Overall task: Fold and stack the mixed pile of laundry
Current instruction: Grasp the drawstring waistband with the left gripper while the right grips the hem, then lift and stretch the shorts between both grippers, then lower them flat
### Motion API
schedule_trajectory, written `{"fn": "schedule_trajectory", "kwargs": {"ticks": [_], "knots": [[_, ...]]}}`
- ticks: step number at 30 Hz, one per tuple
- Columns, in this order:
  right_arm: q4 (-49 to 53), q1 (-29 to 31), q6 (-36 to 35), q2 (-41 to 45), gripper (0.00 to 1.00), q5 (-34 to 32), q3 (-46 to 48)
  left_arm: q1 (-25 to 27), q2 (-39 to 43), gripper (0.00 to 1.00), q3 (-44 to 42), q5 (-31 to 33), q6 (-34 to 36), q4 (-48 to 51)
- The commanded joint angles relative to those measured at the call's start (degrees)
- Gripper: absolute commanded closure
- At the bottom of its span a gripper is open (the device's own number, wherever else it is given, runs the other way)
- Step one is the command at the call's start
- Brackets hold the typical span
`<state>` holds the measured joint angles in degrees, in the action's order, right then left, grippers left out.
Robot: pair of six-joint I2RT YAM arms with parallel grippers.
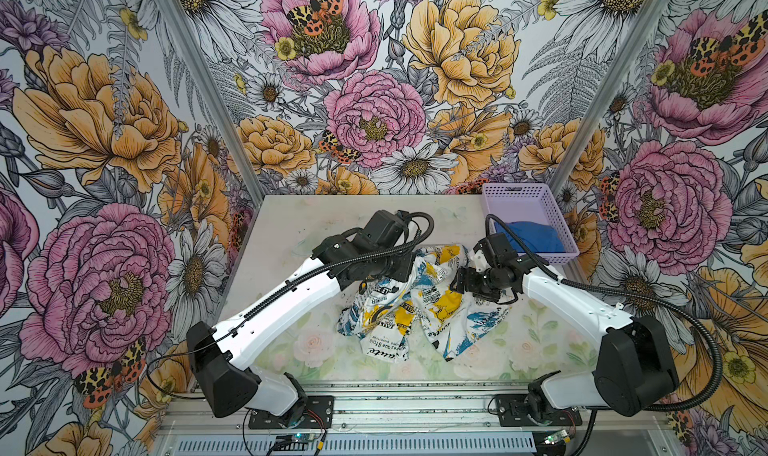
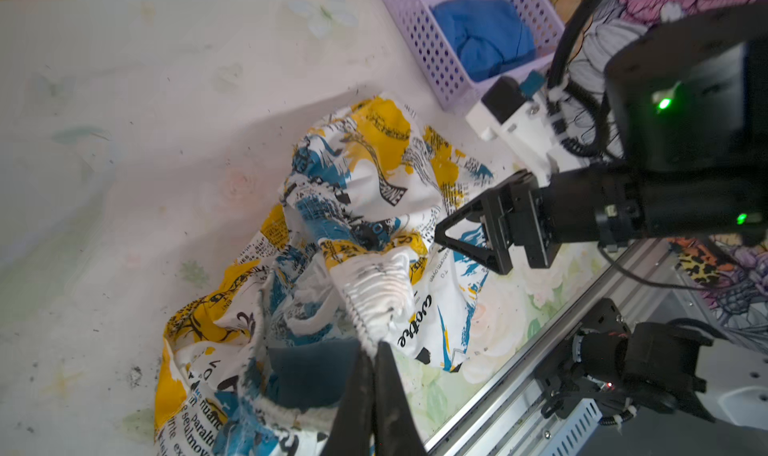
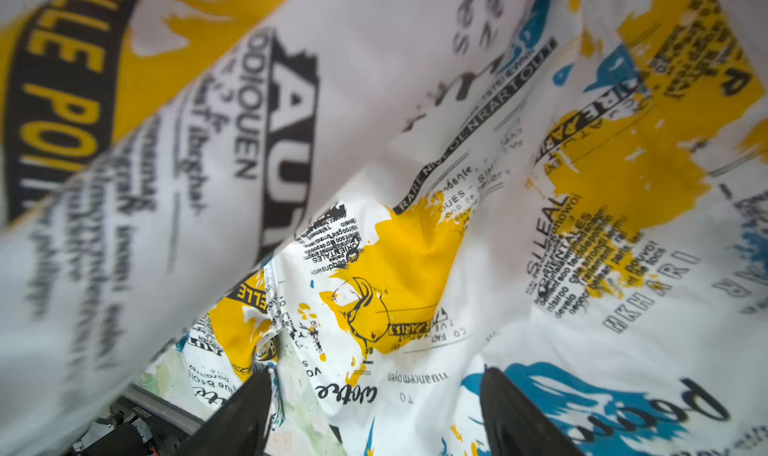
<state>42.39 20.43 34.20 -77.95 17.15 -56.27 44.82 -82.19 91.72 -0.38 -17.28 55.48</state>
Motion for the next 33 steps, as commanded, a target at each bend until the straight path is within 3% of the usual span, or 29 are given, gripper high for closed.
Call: {"fn": "schedule_trajectory", "kwargs": {"ticks": [1, 8, 15, 24, 26, 28, 30, 33], "knots": [[-2.0, 1.5, 2.4, 4.8, 0.2, -1.1, 0.8, -1.8, -1.1, 1.0, 7.5, 1.3, 2.7, 4.7], [-10.8, 15.7, 7.9, 5.4, 0.16, -2.5, 5.4, -4.3, -4.5, 1.0, 17.7, 0.0, 1.5, 6.3], [-19.3, 29.7, 3.5, -7.4, 0.15, -4.3, 1.8, -7.0, -6.9, 1.0, 20.6, 0.4, 0.5, 6.9], [-25.1, 37.1, 2.6, -23.0, 0.13, -7.2, -2.3, -9.2, -5.7, 1.0, 18.2, 2.3, -0.7, 6.8], [-25.0, 37.3, 3.3, -25.2, 0.24, -7.4, -2.8, -9.9, -4.7, 1.0, 16.7, 2.5, -0.9, 6.8], [-23.3, 36.7, 4.0, -24.2, 0.49, -9.0, -2.1, -11.0, -3.3, 1.0, 15.1, 2.9, -1.3, 6.8], [-21.3, 35.6, 4.0, -19.4, 0.72, -10.0, -0.3, -12.8, -1.5, 1.0, 13.5, 3.4, -1.9, 6.8], [-13.3, 32.2, 1.4, -9.7, 0.97, -10.3, 0.6, -16.2, 1.2, 1.0, 12.1, 4.2, -2.6, 6.8]]}}
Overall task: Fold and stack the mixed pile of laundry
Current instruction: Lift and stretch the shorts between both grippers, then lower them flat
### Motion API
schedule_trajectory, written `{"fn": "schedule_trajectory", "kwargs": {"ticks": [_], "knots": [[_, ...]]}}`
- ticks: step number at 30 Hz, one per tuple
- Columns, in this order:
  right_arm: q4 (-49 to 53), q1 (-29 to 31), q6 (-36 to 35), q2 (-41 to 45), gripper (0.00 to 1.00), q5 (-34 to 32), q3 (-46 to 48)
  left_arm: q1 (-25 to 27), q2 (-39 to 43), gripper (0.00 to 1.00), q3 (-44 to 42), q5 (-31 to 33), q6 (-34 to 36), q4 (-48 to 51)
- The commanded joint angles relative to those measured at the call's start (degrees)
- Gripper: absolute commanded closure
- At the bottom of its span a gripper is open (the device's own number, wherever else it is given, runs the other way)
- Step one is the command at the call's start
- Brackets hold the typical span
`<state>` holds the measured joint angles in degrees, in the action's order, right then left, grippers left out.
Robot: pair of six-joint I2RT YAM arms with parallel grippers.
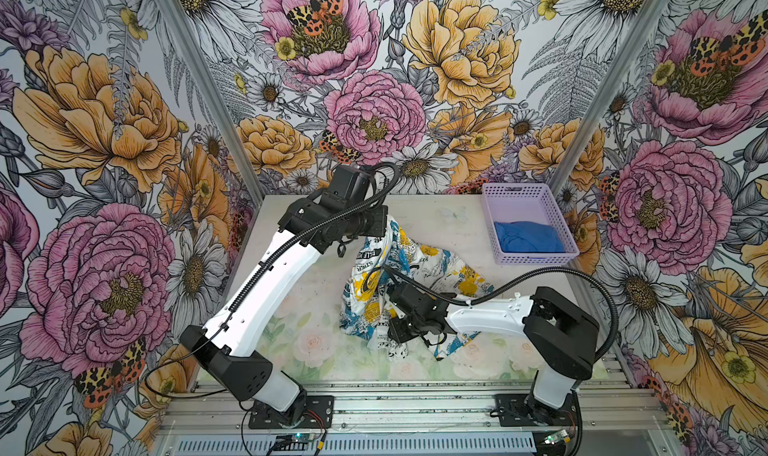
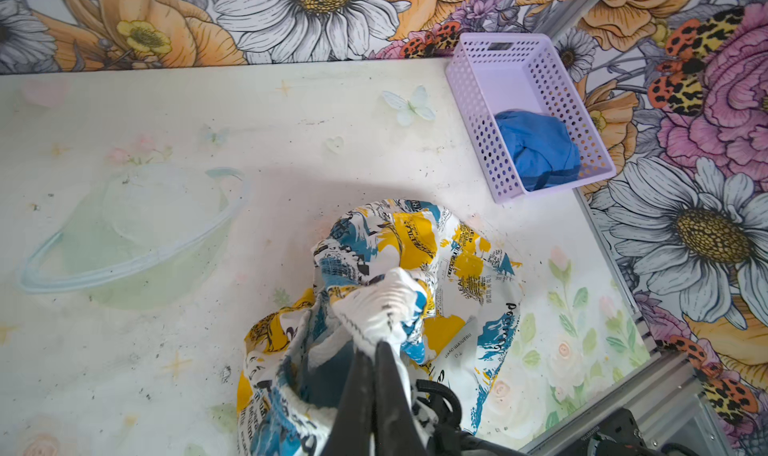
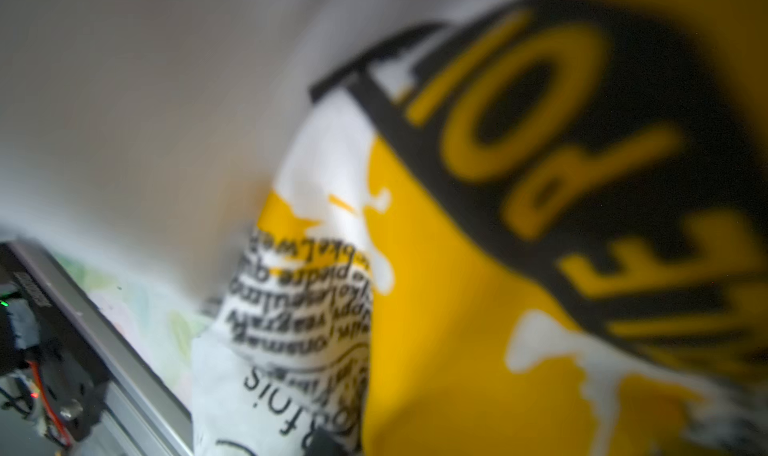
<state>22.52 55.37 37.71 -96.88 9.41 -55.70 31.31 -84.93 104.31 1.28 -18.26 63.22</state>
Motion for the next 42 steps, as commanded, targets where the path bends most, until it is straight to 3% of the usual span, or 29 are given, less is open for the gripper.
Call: {"fn": "schedule_trajectory", "kwargs": {"ticks": [1, 4, 7, 11, 16, 19, 27, 30, 34, 35, 38, 39, 42], "knots": [[9.4, -4.2, -3.5, 12.1, 1.0, -2.6, -0.6, -3.8, 4.6, 1.0, -0.5, 2.9, -1.7, -0.9], [19.1, -12.4, -8.9, 20.3, 1.0, -2.1, -4.8, -7.1, 6.2, 1.0, 0.3, 4.0, -1.3, -1.0], [25.0, -23.7, -14.9, 22.3, 1.0, 1.6, -12.1, -9.5, 6.0, 1.0, 2.6, 4.1, 0.0, -1.5], [28.4, -34.8, -22.1, 16.3, 1.0, 3.8, -26.6, -11.4, 3.9, 1.0, 7.5, 4.0, 1.3, -2.1], [33.3, -42.9, -23.7, 9.0, 1.0, 7.1, -45.6, -12.3, 3.2, 1.0, 12.1, 4.7, 0.3, -2.1], [38.6, -45.7, -24.3, 7.5, 1.0, 10.3, -51.0, -12.2, 6.9, 1.0, 6.7, 5.9, -1.6, -2.2], [48.0, -47.3, -25.2, 11.4, 1.0, 13.6, -49.9, -12.2, 25.3, 1.0, -25.1, 6.1, -10.4, -9.0], [47.5, -47.3, -24.7, 7.0, 1.0, 13.6, -51.9, -12.2, 28.2, 1.0, -32.1, 5.1, -12.2, -12.7], [46.6, -47.4, -24.1, -3.8, 1.0, 11.6, -58.9, -12.1, 26.1, 1.0, -34.8, 3.6, -12.2, -15.2], [46.6, -47.4, -23.9, -6.6, 0.93, 9.7, -61.3, -12.0, 24.9, 1.0, -34.9, 3.6, -12.0, -15.4], [46.7, -47.5, -23.1, -12.2, 0.51, 6.1, -65.5, -12.1, 22.2, 1.0, -35.2, 4.9, -11.4, -15.4], [46.8, -47.5, -22.6, -12.6, 0.44, 5.8, -65.1, -12.4, 21.6, 1.0, -35.7, 5.6, -11.2, -15.3], [46.2, -47.0, -21.8, -9.0, 0.34, 5.0, -57.5, -13.8, 21.5, 1.0, -37.9, 7.1, -11.8, -15.3]]}}
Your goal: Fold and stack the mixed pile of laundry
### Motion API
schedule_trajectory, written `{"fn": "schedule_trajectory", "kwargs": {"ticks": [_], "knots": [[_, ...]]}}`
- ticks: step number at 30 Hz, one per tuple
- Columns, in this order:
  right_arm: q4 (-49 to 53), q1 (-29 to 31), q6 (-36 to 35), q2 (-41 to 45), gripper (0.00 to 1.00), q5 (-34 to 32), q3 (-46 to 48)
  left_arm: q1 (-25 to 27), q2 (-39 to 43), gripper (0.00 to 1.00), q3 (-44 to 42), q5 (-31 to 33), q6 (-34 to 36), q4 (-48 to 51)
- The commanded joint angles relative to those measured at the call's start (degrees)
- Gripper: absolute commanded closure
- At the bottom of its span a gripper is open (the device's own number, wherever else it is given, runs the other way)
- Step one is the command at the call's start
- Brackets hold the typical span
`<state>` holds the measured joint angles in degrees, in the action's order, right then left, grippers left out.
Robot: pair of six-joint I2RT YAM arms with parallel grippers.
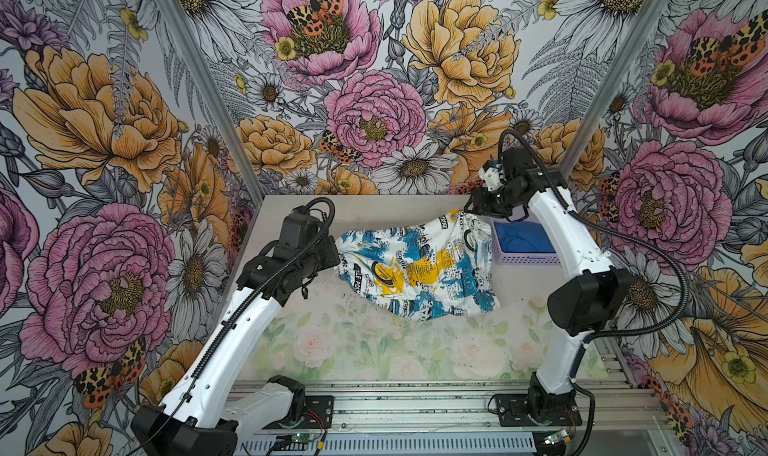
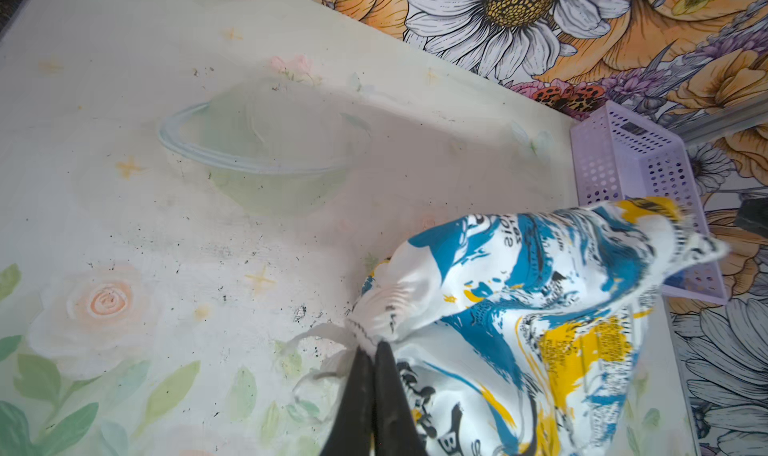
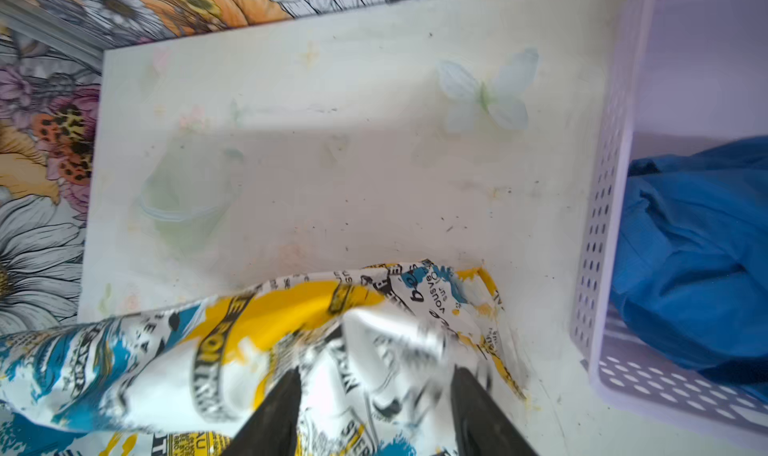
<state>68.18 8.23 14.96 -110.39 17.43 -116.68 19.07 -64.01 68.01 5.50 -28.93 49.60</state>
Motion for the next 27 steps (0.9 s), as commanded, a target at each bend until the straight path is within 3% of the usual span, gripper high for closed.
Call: {"fn": "schedule_trajectory", "kwargs": {"ticks": [1, 4, 9, 14, 27], "knots": [[-0.1, 0.3, 1.1, 6.1, 0.34, -3.3, 6.7, -2.1, 0.6, 1.0, -2.4, 2.9, -1.3, -1.8], [-4.1, 0.6, 2.7, 13.9, 0.31, -2.8, 22.4, -3.4, 0.5, 1.0, -5.0, 2.4, -1.0, -2.3], [-13.4, 3.8, 10.3, 26.7, 0.32, 3.4, 48.1, -5.0, 0.2, 1.0, -8.5, 1.3, -0.9, -4.2], [-22.5, 10.2, 18.5, 32.4, 0.4, 4.6, 64.2, -6.2, -1.2, 1.0, -9.1, 0.9, 0.2, -5.2], [-27.4, 13.1, 18.7, 28.1, 0.57, 1.1, 71.5, -6.8, -1.6, 1.0, -9.7, -0.2, 0.9, -5.2]]}}
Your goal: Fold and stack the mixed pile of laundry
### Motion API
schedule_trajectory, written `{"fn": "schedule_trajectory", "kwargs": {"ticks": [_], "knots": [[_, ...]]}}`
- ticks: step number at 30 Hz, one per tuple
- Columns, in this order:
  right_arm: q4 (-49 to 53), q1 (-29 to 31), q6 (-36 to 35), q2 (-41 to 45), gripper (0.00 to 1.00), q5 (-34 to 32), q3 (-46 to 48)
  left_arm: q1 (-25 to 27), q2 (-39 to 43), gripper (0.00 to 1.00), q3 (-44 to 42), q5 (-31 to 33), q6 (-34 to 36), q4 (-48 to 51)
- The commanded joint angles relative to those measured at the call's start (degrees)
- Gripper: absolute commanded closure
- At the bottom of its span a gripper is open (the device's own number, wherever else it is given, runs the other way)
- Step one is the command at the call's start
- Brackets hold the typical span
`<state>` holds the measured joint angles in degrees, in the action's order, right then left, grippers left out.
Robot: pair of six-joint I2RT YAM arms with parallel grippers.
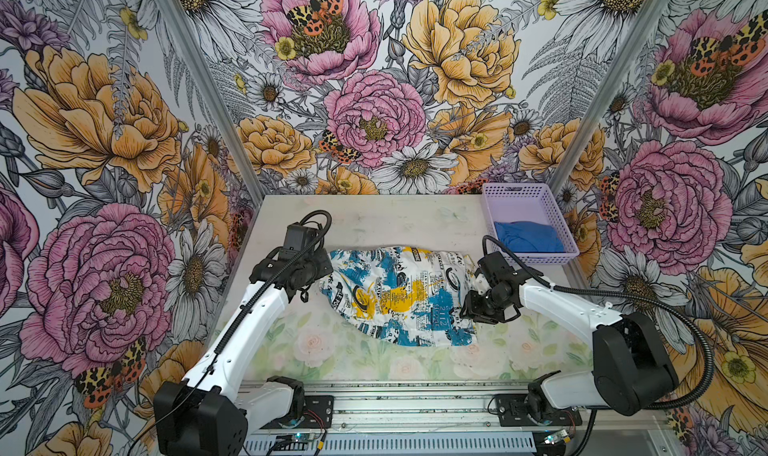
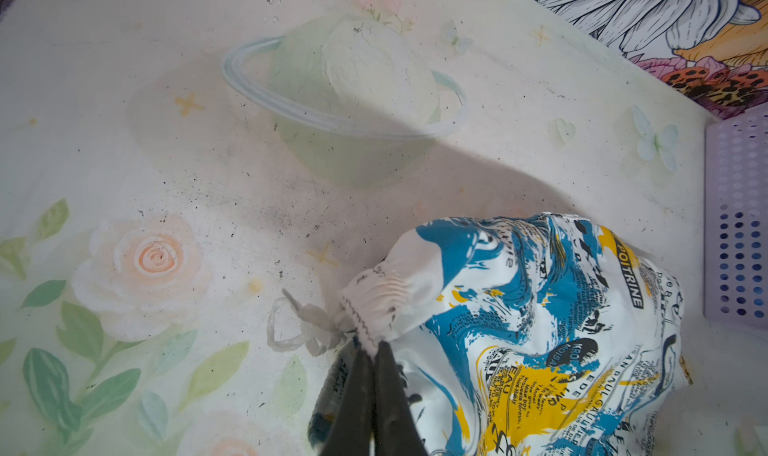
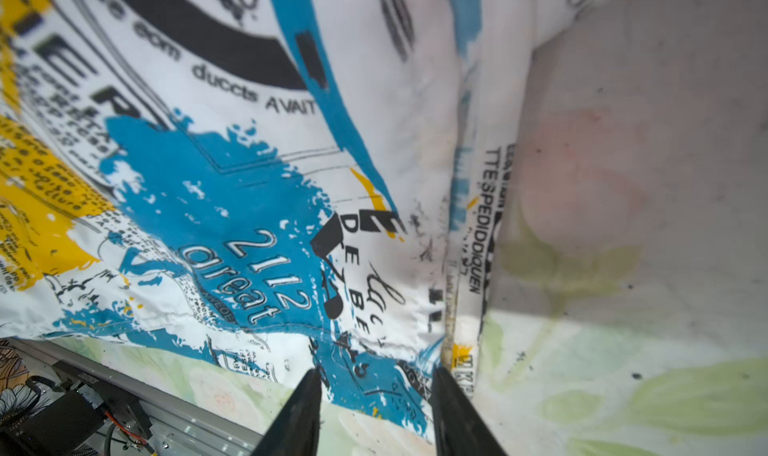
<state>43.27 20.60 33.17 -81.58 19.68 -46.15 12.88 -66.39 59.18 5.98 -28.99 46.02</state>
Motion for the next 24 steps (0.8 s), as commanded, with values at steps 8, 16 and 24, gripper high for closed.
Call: {"fn": "schedule_trajectory", "kwargs": {"ticks": [8, 16, 24], "knots": [[-2.4, 1.5, 0.3, -1.2, 0.58, -3.9, 3.2, -0.4, 0.9, 1.0, -1.3, -1.0, 0.6, -1.7], [-3.8, 2.2, 0.0, -2.5, 0.62, -3.3, 3.8, -0.5, 1.0, 1.0, -1.5, -1.1, 0.5, -1.8], [-4.1, 2.7, 0.5, -2.3, 0.92, -1.8, 4.2, -0.5, 1.2, 1.0, -2.1, -1.1, 0.3, -1.8]]}}
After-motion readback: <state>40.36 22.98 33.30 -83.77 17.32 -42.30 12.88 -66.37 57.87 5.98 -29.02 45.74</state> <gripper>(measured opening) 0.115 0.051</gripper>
